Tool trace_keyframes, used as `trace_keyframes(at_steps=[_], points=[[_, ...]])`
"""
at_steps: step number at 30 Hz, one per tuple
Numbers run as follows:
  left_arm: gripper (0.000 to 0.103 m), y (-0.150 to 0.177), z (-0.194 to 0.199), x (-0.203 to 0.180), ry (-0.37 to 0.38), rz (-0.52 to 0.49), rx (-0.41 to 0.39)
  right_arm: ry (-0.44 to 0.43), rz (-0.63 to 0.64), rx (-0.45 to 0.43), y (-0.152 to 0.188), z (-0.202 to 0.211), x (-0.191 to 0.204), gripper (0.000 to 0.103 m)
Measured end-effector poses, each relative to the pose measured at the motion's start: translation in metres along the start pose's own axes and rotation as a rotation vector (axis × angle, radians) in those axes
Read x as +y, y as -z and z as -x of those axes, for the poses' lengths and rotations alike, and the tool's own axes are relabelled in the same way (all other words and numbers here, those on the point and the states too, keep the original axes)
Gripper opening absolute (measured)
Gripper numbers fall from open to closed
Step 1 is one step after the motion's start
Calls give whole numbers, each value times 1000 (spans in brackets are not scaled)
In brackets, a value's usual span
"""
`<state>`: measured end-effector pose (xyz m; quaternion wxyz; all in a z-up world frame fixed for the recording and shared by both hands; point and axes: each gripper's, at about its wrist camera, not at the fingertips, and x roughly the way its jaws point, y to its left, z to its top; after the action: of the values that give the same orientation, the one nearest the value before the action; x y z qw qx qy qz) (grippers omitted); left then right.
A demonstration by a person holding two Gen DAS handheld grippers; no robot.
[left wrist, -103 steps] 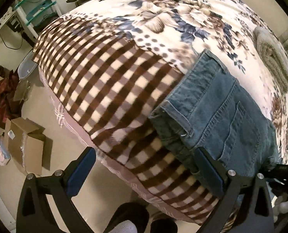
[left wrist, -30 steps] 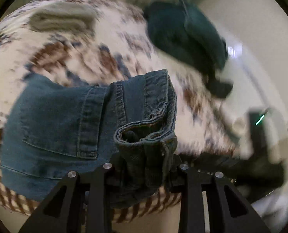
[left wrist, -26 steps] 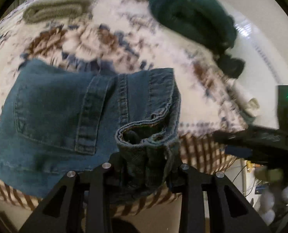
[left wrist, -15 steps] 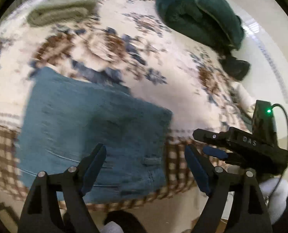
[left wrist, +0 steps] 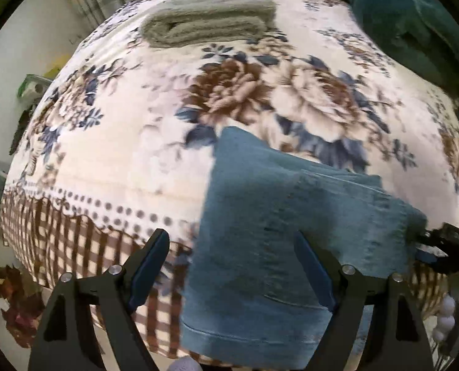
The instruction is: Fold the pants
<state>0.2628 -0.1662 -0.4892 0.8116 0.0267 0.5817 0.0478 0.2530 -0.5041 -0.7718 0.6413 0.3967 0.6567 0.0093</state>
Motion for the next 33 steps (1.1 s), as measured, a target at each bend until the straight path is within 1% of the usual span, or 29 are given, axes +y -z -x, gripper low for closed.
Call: trace_keyframes(at_steps=[2, 3, 4, 8, 10, 11, 14, 16, 18, 20, 21, 22, 24, 25, 26, 27, 28, 29, 30, 31, 33], points=[[82, -5, -2, 3, -13, 2, -3, -37, 9, -10, 2, 1, 4, 54], [82, -6, -3, 5, -16, 5, -2, -43, 5, -11, 3, 0, 8, 51], [82, -8, -5, 6, -15, 9, 1, -43, 11, -25, 5, 1, 14, 35], [82, -11, -7, 9, -6, 22, 10, 31, 68, -79, 11, 12, 41, 23], [82, -12, -7, 12, 6, 35, 20, 43, 76, -118, 12, 27, 49, 22], [82, -12, -8, 14, 17, 46, 25, 44, 89, -153, 12, 40, 54, 21], [82, -14, -11, 20, 48, 77, 41, 58, 132, -221, 8, 64, 73, 21], [82, -17, -15, 23, 58, 85, 51, 63, 146, -246, 3, 75, 77, 21], [82, -22, -21, 24, 69, 92, 59, 89, 165, -260, -10, 79, 81, 21], [82, -28, -30, 25, 80, 96, 72, 106, 157, -250, -20, 81, 70, 21], [82, -32, -35, 26, 83, 110, 79, 112, 146, -217, -29, 74, 65, 22], [82, -38, -41, 28, 98, 131, 86, 120, 134, -193, -32, 71, 55, 25], [82, -46, -52, 30, 120, 156, 100, 153, 105, -139, -42, 55, 43, 35], [82, -51, -61, 29, 121, 149, 117, 175, 93, -113, -43, 51, 37, 39], [83, -54, -73, 26, 104, 117, 150, 190, 79, -98, -43, 49, 33, 40], [84, -54, -82, 24, 96, 98, 172, 192, 57, -98, -40, 53, 29, 42], [85, -54, -89, 25, 97, 90, 183, 187, 24, -105, -34, 61, 25, 51], [87, -53, -91, 26, 104, 86, 187, 178, -2, -109, -27, 68, 22, 52], [89, -53, -91, 29, 114, 86, 190, 167, -39, -118, -12, 78, 18, 52], [89, -52, -89, 33, 128, 93, 195, 163, -60, -121, -2, 84, 15, 53], [89, -46, -74, 42, 126, 103, 190, 114, -145, -110, 30, 91, 7, 53]])
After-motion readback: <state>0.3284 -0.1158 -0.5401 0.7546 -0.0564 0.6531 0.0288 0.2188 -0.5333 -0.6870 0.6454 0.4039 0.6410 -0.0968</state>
